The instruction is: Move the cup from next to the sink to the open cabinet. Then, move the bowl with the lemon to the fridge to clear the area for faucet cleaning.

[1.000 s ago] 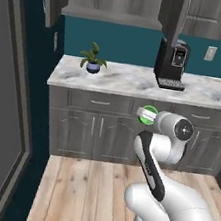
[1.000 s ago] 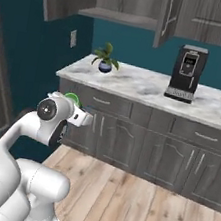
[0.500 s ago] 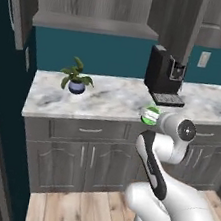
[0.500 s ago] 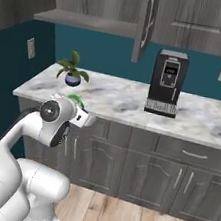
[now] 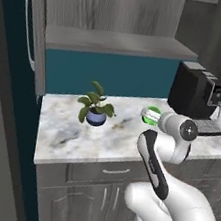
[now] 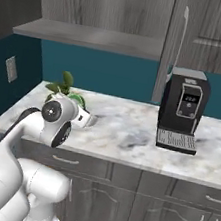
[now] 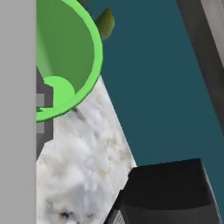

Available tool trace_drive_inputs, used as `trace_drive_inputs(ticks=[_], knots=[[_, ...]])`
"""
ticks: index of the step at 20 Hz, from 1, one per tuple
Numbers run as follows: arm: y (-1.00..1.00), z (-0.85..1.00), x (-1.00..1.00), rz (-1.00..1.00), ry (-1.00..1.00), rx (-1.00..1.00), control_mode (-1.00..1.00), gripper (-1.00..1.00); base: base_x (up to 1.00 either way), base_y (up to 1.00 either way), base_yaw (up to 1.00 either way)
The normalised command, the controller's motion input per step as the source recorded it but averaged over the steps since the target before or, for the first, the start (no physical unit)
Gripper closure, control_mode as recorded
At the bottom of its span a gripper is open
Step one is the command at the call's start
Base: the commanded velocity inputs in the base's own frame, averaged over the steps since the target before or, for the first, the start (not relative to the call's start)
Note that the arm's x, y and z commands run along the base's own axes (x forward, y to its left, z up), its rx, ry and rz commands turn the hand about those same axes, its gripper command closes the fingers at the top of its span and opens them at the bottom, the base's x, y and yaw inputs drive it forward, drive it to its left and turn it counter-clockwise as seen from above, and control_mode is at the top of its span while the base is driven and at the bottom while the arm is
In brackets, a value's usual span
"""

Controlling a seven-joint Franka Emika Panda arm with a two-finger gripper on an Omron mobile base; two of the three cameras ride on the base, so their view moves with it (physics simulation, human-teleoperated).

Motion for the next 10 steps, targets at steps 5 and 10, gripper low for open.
trace_drive_inputs(ticks=[5,10], knots=[[0.00,0.00,0.00,0.00,0.00,0.00,1.00,1.00,0.96,0.14,-0.06],[0.00,0.00,0.00,0.00,0.00,0.00,1.00,1.00,0.50,0.00,-0.05]])
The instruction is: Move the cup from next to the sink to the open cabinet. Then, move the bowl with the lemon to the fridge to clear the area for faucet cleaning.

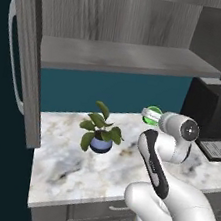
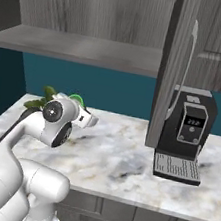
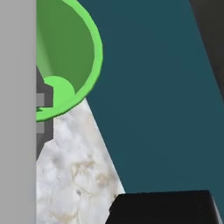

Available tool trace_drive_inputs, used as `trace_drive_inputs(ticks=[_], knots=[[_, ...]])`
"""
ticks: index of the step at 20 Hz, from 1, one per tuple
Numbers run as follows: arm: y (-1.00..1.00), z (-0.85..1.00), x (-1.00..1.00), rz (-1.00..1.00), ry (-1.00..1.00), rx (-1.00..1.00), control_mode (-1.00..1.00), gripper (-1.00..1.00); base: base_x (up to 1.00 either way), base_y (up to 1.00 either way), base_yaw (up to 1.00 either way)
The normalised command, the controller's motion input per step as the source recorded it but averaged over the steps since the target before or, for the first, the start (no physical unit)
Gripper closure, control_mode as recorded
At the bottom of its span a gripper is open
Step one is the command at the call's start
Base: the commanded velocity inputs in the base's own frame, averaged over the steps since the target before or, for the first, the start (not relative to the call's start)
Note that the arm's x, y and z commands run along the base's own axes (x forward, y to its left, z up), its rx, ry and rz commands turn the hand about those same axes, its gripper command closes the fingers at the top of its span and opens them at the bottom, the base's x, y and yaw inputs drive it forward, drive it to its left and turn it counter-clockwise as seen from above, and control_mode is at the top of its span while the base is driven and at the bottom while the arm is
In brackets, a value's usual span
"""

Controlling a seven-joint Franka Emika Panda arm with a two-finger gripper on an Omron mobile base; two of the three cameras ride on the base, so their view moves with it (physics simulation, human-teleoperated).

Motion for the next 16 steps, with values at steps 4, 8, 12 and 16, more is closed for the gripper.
trace_drive_inputs(ticks=[4,8,12,16], knots=[[-0.44,0.57,-0.29,-0.06,0.53,0.09,-1.00,1.00,0.00,0.00,0.00],[-0.46,0.81,-0.59,-0.01,0.55,0.10,-1.00,1.00,0.00,0.00,0.00],[-0.25,0.90,-0.84,-0.01,0.26,0.04,-1.00,1.00,0.00,0.00,0.00],[-0.04,0.84,-0.99,0.00,-0.12,0.16,-1.00,1.00,0.00,0.00,0.00]])
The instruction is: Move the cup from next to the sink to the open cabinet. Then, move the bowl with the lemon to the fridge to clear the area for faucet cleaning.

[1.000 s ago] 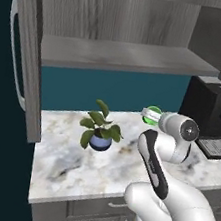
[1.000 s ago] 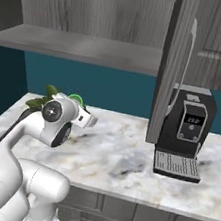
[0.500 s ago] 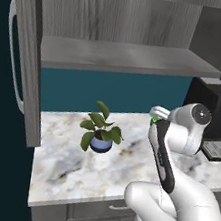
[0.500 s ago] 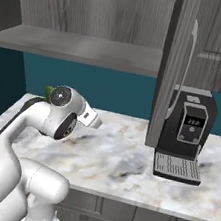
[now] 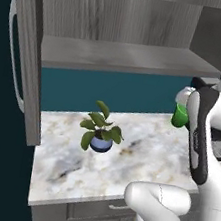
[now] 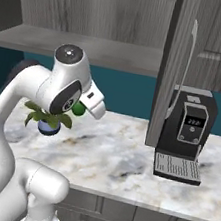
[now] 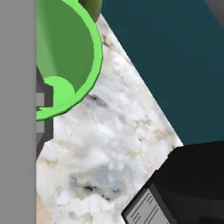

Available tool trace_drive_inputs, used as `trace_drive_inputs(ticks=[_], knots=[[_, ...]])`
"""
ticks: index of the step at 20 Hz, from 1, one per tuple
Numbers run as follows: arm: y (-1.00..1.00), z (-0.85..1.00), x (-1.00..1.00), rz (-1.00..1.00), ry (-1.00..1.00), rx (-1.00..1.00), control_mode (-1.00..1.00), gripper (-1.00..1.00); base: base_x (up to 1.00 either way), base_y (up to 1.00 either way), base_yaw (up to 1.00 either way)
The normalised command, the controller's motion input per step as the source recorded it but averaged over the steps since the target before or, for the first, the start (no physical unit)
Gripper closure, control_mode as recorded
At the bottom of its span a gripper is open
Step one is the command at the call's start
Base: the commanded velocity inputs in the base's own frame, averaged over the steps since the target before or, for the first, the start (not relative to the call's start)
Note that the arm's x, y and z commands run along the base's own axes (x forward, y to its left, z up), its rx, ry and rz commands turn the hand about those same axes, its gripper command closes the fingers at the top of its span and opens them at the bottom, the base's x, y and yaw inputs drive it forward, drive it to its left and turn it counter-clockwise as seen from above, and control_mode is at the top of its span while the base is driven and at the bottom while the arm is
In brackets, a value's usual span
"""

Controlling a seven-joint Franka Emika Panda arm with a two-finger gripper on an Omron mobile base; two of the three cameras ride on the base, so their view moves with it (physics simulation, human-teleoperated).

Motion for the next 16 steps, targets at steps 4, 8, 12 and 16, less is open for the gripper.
trace_drive_inputs(ticks=[4,8,12,16], knots=[[0.07,0.34,-0.94,0.01,-0.34,0.13,-1.00,1.00,0.00,0.00,0.00],[0.29,0.52,-0.40,0.00,-0.26,0.08,-1.00,1.00,0.00,0.00,0.00],[0.54,1.00,0.00,-0.05,-0.07,0.06,-1.00,1.00,0.00,0.00,0.00],[0.48,1.00,0.22,-0.03,0.02,0.14,-1.00,1.00,0.00,0.00,0.00]])
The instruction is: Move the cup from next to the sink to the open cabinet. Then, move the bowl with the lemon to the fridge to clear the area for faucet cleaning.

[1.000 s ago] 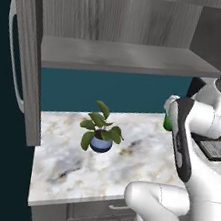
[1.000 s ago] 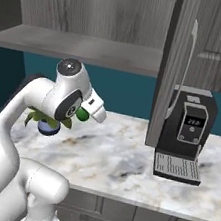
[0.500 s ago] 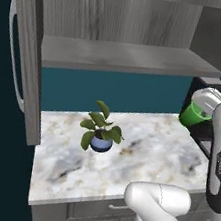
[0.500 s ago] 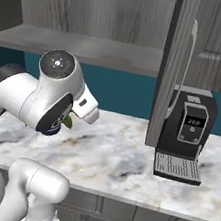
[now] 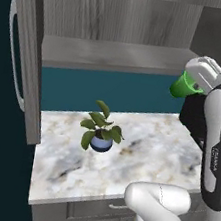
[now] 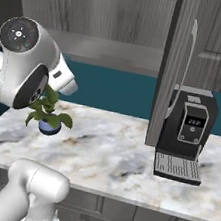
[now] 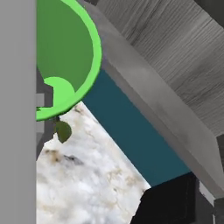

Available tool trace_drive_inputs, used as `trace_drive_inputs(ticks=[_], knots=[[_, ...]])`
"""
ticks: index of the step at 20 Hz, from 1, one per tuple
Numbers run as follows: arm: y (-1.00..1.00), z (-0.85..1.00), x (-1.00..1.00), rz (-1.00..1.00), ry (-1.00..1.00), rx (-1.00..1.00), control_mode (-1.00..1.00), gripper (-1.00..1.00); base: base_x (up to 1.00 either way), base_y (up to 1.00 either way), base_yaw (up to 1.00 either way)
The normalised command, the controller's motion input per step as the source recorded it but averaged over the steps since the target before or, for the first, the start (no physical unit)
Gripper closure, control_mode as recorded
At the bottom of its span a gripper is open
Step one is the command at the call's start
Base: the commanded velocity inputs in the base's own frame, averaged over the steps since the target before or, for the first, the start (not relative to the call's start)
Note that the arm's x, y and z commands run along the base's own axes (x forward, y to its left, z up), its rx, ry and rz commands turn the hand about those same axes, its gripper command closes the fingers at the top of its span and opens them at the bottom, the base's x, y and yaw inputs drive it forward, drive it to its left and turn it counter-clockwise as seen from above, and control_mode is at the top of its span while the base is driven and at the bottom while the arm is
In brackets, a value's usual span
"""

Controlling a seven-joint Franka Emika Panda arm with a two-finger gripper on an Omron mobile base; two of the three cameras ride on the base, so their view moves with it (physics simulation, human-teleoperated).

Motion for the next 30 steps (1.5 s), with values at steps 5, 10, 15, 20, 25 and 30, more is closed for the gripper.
trace_drive_inputs(ticks=[5,10,15,20,25,30], knots=[[0.06,0.36,0.51,0.00,0.06,0.21,-1.00,1.00,0.00,0.00,0.00],[0.00,-0.01,0.68,0.00,0.02,0.09,-1.00,1.00,0.00,0.00,0.00],[0.00,-0.09,0.98,0.00,0.07,-0.01,-1.00,1.00,0.00,0.00,0.00],[0.00,-0.12,1.00,0.00,0.04,0.00,-1.00,1.00,0.00,0.00,0.00],[0.00,-0.10,0.98,-0.02,0.02,-0.01,-1.00,1.00,0.00,0.00,0.00],[0.00,-0.27,0.73,-0.02,0.08,-0.06,-1.00,1.00,0.00,0.00,0.00]])
